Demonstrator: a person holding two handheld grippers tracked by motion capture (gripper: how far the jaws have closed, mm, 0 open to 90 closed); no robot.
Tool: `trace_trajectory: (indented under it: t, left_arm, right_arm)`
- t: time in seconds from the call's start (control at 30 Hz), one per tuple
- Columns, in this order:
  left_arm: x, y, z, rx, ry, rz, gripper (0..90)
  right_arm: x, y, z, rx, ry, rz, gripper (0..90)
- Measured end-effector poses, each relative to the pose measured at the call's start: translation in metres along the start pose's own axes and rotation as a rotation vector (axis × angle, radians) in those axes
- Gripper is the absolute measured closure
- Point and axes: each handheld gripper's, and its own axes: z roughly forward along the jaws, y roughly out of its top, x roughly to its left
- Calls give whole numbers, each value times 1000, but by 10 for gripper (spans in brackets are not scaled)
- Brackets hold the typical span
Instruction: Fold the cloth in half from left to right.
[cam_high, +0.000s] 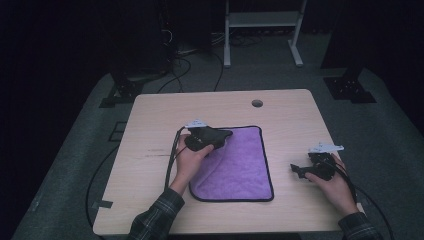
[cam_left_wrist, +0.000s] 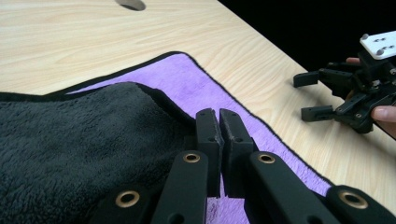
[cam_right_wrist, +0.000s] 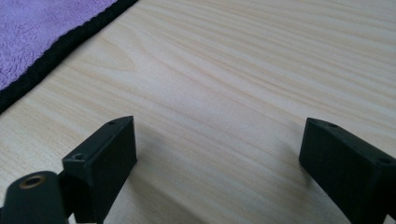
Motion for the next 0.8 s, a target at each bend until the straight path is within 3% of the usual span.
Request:
trace_trajectory:
  t: [0.47, 0.8]
  left_arm:
    - [-21, 13, 46, 1, -79, -3, 875]
    - [-31, 12, 77, 9, -121, -29, 878]
  right_arm:
    - [0, 0, 0, 0, 0, 0, 102]
    - [0, 0, 0, 0, 0, 1, 102]
